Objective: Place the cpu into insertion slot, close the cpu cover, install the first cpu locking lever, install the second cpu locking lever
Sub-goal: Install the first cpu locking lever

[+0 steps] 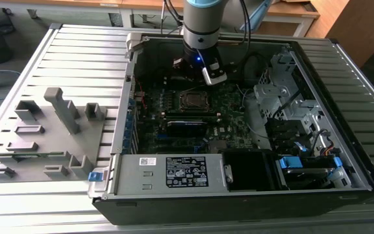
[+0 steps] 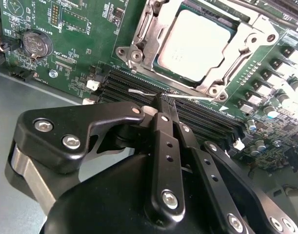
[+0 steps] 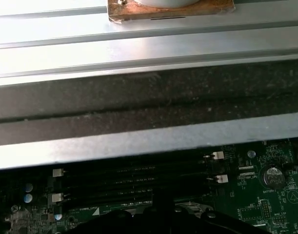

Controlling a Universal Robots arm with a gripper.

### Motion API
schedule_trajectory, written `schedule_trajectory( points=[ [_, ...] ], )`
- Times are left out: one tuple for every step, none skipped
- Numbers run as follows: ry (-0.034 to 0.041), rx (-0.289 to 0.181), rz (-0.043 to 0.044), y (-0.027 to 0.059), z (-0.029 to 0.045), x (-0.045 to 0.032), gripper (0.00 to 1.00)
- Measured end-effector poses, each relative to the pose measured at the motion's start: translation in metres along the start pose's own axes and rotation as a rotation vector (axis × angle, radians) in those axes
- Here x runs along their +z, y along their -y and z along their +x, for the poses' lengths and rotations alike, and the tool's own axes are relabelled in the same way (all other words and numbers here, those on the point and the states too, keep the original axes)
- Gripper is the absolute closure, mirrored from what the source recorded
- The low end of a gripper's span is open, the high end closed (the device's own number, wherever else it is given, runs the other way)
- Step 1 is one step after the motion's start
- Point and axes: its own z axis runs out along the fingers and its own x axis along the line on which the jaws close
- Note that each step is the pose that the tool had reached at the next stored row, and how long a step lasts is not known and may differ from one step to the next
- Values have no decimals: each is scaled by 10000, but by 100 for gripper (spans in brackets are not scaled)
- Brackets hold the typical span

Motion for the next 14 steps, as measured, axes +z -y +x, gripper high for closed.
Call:
schedule_trajectory(
  points=[
    [0, 1, 0, 1, 0, 6, 89],
    [1, 2, 0, 3, 0, 14, 89],
    [0, 2, 1, 5, 0, 22, 89],
    [0, 0, 0, 6, 0, 28, 89],
    [0, 0, 0, 7, 0, 32, 89],
    [-1, 0, 2, 8, 0, 34, 89],
    [-1, 1, 2, 9, 0, 36, 89],
    [-1, 1, 2, 9, 0, 37, 89],
    [-1, 0, 1, 9, 0, 39, 89],
    [0, 0, 0, 9, 0, 41, 89],
    [0, 1, 1, 10, 1, 42, 89],
    [0, 0, -1, 10, 0, 45, 89],
    [0, 0, 0, 10, 0, 46, 89],
    [0, 0, 0, 9, 0, 47, 89]
  ],
)
